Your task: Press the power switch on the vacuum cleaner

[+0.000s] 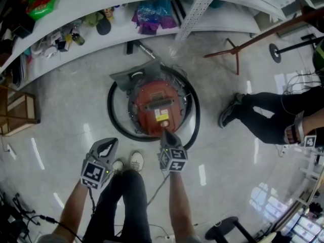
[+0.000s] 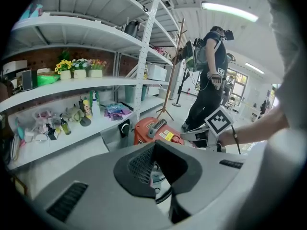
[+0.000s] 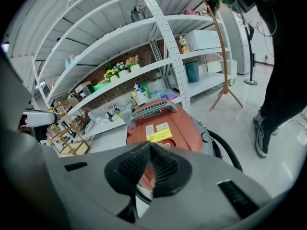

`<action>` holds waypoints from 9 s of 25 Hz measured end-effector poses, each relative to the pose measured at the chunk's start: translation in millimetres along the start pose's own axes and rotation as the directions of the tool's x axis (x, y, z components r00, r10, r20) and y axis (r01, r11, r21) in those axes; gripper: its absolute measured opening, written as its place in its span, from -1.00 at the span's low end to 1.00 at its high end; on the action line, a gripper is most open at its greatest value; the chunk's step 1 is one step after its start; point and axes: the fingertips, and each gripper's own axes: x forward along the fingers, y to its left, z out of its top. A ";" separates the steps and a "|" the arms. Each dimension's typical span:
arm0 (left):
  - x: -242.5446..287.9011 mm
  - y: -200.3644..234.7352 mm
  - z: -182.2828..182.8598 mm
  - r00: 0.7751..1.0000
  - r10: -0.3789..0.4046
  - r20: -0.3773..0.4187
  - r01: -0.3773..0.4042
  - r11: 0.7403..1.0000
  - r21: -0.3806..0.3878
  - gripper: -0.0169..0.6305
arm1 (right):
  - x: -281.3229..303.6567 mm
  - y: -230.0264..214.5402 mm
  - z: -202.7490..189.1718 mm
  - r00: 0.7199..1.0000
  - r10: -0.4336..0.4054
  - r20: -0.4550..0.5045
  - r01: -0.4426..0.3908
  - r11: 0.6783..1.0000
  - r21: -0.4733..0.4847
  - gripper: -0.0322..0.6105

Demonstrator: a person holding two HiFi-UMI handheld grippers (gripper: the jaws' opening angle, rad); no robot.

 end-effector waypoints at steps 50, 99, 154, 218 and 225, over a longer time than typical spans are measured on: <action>11.4 1.9 -28.1 0.999 -0.013 -0.042 0.013 1.000 -0.009 -0.93 | 31.6 5.5 -8.9 0.999 -0.009 -0.030 0.007 0.997 -0.082 -0.87; -27.8 5.5 22.5 1.000 -0.010 0.026 0.011 1.000 -0.026 -0.93 | -5.9 24.7 12.1 1.000 0.011 0.017 -0.011 1.000 -0.001 -0.86; -192.9 -49.5 211.0 0.977 -0.049 0.208 0.028 0.994 0.104 -0.93 | -269.9 155.5 171.8 0.963 -0.002 0.269 0.011 0.999 -0.032 -0.87; -317.8 -88.2 315.1 0.910 -0.038 0.413 -0.056 0.975 0.214 -0.93 | -466.7 192.2 240.5 0.855 -0.060 0.515 0.100 0.994 -0.051 -0.87; -325.2 -90.9 324.6 0.897 -0.022 0.441 -0.084 0.972 0.219 -0.93 | -472.4 190.4 240.1 0.849 -0.059 0.525 0.105 0.993 -0.058 -0.86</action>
